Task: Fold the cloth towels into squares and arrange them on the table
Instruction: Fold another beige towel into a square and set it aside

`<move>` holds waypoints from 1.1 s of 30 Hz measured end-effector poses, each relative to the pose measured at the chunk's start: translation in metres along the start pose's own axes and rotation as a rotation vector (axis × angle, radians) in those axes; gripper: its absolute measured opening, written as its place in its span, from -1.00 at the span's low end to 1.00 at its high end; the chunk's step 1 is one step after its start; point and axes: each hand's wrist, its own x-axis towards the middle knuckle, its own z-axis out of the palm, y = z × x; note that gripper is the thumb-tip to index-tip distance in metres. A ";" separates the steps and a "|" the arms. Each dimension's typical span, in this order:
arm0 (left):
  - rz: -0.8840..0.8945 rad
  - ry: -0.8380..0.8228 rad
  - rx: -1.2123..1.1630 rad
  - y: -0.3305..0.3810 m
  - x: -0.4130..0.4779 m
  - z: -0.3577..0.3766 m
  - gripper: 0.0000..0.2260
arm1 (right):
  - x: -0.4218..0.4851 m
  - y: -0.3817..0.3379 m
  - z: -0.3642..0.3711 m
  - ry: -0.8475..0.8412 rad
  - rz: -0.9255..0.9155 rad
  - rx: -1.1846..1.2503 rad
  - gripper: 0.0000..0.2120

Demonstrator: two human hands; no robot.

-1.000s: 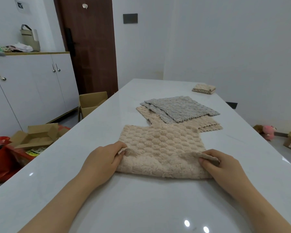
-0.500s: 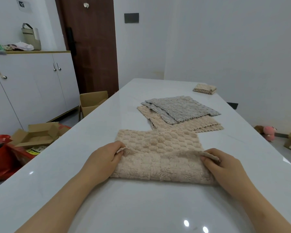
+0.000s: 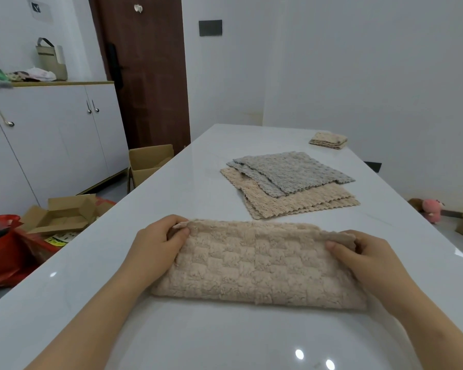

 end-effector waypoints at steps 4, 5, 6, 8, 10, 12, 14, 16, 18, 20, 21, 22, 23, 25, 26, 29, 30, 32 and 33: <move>-0.074 0.005 -0.071 0.001 0.021 0.002 -0.87 | 0.022 -0.003 0.006 0.029 0.041 0.039 -0.80; -0.089 0.009 -0.064 0.002 0.029 0.002 -0.91 | 0.029 -0.005 0.007 0.025 0.055 0.049 -0.79; -0.107 0.013 -0.047 0.001 0.037 0.003 -0.95 | 0.036 -0.006 0.010 0.018 0.067 0.053 -0.79; -0.136 0.001 0.003 -0.002 0.049 0.007 -0.92 | 0.048 -0.005 0.016 0.008 0.081 0.021 -0.79; -0.146 -0.033 0.085 -0.010 0.055 0.015 -0.88 | 0.054 0.001 0.025 0.018 0.084 -0.067 -0.74; -0.130 -0.038 0.197 -0.019 0.054 0.024 -0.87 | 0.056 0.007 0.032 0.054 0.059 -0.175 -0.65; -0.103 -0.014 0.246 -0.024 0.056 0.028 -0.88 | 0.058 0.010 0.034 0.092 0.036 -0.225 -0.61; -0.091 -0.001 0.242 -0.025 0.057 0.028 -0.87 | 0.058 0.011 0.034 0.109 0.036 -0.253 -0.60; -0.085 0.023 0.234 -0.026 0.058 0.028 -0.87 | 0.059 0.013 0.036 0.125 0.030 -0.287 -0.63; -0.083 0.041 0.246 -0.027 0.059 0.028 -0.87 | 0.059 0.015 0.038 0.129 0.038 -0.316 -0.73; -0.086 0.044 0.253 -0.028 0.059 0.029 -0.87 | 0.059 0.016 0.038 0.123 0.039 -0.343 -0.78; -0.092 0.042 0.261 -0.028 0.059 0.029 -0.86 | 0.060 0.017 0.039 0.105 0.033 -0.377 -0.81; -0.097 0.036 0.271 -0.029 0.059 0.029 -0.85 | 0.061 0.016 0.039 0.076 0.032 -0.410 -0.82; -0.086 0.011 0.297 -0.030 0.060 0.030 -0.84 | 0.062 0.014 0.039 0.028 0.059 -0.468 -0.85; -0.077 -0.005 0.301 -0.029 0.060 0.030 -0.84 | 0.062 0.015 0.039 0.010 0.078 -0.482 -0.79; -0.069 -0.051 0.267 -0.029 0.060 0.032 -0.83 | 0.063 0.012 0.038 -0.019 0.106 -0.494 -0.69; -0.084 -0.067 0.260 -0.028 0.059 0.031 -0.81 | 0.064 0.012 0.039 -0.028 0.115 -0.486 -0.68; -0.105 -0.088 0.231 -0.028 0.059 0.030 -0.81 | 0.063 0.013 0.040 -0.048 0.128 -0.460 -0.66; -0.104 -0.082 0.187 -0.028 0.059 0.030 -0.84 | 0.063 0.013 0.040 -0.045 0.120 -0.413 -0.69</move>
